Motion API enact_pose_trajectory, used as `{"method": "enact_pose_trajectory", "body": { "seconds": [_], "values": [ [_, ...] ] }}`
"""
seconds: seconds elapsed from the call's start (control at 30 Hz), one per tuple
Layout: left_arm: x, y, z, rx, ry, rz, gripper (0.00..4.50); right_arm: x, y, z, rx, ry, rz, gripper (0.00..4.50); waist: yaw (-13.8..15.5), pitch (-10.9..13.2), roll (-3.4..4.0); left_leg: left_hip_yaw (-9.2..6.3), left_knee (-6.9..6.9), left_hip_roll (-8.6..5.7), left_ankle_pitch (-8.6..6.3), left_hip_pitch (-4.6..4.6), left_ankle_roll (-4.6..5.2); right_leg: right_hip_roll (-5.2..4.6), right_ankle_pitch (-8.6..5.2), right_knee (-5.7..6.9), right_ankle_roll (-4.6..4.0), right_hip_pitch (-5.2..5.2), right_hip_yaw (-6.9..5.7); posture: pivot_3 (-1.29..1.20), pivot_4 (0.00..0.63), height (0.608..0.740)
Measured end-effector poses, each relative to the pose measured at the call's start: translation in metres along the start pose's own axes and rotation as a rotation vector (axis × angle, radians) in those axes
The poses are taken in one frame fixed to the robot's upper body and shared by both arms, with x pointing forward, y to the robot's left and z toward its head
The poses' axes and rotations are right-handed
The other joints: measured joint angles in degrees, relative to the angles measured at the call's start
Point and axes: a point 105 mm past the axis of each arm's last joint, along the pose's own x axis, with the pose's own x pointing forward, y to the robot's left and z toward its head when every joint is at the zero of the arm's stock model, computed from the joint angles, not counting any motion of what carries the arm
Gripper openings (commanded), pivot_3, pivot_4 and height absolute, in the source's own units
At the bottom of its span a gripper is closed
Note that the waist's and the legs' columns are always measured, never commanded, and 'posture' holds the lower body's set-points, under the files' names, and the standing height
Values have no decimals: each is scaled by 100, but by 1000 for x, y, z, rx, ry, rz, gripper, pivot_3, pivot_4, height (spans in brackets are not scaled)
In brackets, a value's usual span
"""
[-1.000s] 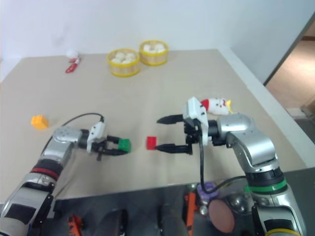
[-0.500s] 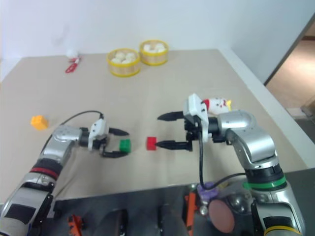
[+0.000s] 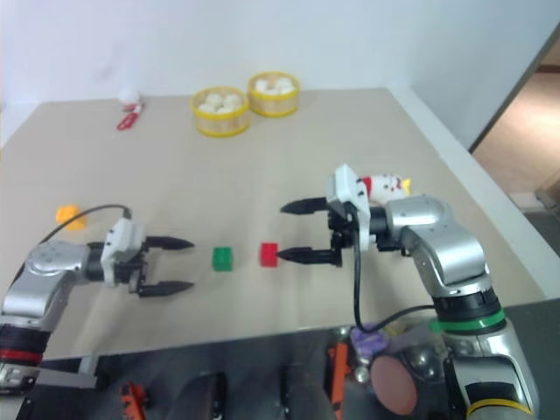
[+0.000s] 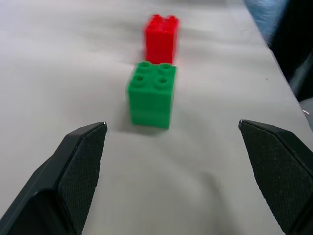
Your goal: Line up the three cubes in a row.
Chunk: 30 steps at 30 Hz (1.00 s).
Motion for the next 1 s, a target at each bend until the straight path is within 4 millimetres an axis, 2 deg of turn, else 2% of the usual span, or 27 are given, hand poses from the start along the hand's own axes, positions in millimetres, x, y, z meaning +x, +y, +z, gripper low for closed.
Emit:
{"method": "enact_pose_trajectory", "body": {
  "seconds": [0.13, 0.23, 0.33, 0.43, 0.53, 0.67, 0.9, 1.0],
  "values": [
    [-23, 17, 17, -11, -63, 270, 4469, 2, -1, 3, -9, -13, 1, 4500, 0, 0, 0, 0, 0, 0, 0, 0, 0, -2, 0, 0, 1, 0, 0, 0, 150, 740],
    [-36, 27, 16, -95, -104, 500, 4469, 9, -5, 8, -14, -46, -22, 4500, -7, 0, 0, 5, -1, 0, 0, 3, 0, -3, 4, 0, 7, 1, 2, 0, 150, 740],
    [-51, 32, -14, -253, -34, 717, 4469, 20, -8, 12, -11, -81, -37, 4500, -19, 0, -1, 1, -4, 2, 0, 6, 0, 4, 13, 1, 22, 0, 3, 0, 150, 740],
    [-75, 38, -49, -449, 41, 1024, 4469, 36, -13, 18, -15, -112, -58, 4500, -6, -1, -2, -7, -3, 3, 0, 5, 0, 7, 14, 3, 21, 1, -2, 0, 150, 740],
    [-89, 38, -64, -541, 72, 1208, 4469, 45, -15, 24, -28, -130, -63, 4500, 5, -2, -4, -6, -1, 1, 0, 4, 0, 4, 15, 2, 21, 5, -1, 0, 150, 740],
    [-95, 38, -65, -594, 79, 1360, 4469, 49, -14, 25, -24, -142, -57, 4500, 10, -9, -16, -3, 1, -1, 0, 5, -1, 1, 16, 0, 23, 10, 2, 0, 150, 740],
    [-101, 38, -67, -609, 105, 1417, 4469, 48, -14, 24, -20, -140, -58, 4500, -13, -9, -16, -14, -7, 4, 0, 19, -1, 20, 11, 2, 2, 9, 5, 0, 150, 740],
    [-106, 54, -66, -606, 109, 1502, 4469, 52, -17, 24, -11, -151, -57, 4500, 2, -8, -18, -22, -5, 3, 1, 18, 1, 25, 18, 3, -7, 9, 4, 0, 150, 740]
  ]
}}
